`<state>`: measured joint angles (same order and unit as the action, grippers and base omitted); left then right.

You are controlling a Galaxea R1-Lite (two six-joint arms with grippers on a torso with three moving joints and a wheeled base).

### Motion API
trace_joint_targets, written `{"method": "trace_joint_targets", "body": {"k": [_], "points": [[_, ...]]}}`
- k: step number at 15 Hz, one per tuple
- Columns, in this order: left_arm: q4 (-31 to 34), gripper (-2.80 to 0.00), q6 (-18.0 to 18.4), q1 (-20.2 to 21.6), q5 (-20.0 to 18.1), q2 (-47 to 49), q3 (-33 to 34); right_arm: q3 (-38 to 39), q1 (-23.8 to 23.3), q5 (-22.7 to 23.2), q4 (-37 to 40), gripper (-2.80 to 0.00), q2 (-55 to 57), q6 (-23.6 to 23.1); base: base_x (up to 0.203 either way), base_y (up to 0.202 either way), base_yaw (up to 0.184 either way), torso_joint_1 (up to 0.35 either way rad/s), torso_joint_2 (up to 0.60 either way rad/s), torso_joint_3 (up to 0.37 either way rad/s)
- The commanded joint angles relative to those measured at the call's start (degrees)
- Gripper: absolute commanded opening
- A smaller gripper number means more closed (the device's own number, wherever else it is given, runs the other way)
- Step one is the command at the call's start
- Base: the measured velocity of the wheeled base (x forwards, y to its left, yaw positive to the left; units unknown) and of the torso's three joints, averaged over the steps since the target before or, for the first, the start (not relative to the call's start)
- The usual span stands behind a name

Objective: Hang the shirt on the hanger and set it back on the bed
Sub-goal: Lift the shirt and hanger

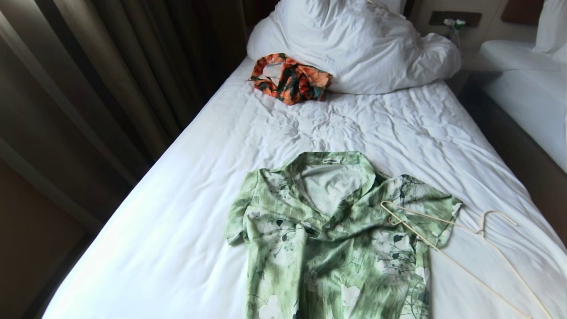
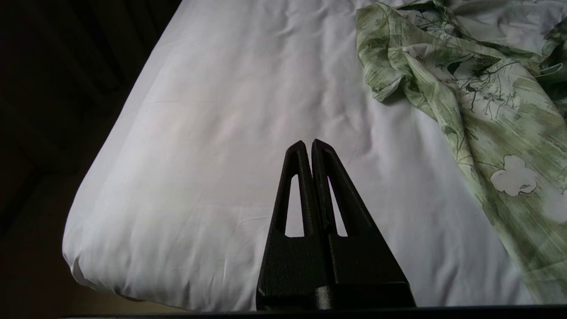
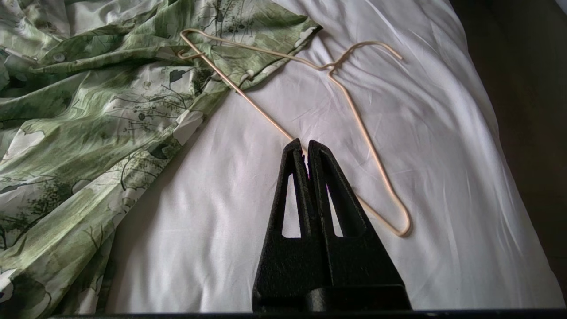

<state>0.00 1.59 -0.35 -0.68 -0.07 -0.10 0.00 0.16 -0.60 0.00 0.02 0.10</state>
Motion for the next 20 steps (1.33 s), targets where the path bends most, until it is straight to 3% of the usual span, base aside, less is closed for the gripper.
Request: {"method": "trace_joint_targets", "body": {"k": [1,12,20], "points": [[0.00,-2.80,-0.01,0.00,-0.02,0.07,0.01,0.01,0.02,-0.01,0.00,-2.80,0.06,-0.01,0.000,0.000,0.000,0.000,0.00,0.000],[0.00,-2.80,-0.01,0.00,-0.02,0.07,0.01,-2.87,0.02,0.70,0.85,-2.80,0.86,-1.08,0.000,0.000,0.000,0.000,0.00,0.000],[0.00,-2.80,-0.01,0.00,-0.02,0.07,0.01,-10.85,0.18,1.07,0.50,-2.80,13.89,-1.08,0.000,0.000,0.000,0.000,0.00,0.000]]}}
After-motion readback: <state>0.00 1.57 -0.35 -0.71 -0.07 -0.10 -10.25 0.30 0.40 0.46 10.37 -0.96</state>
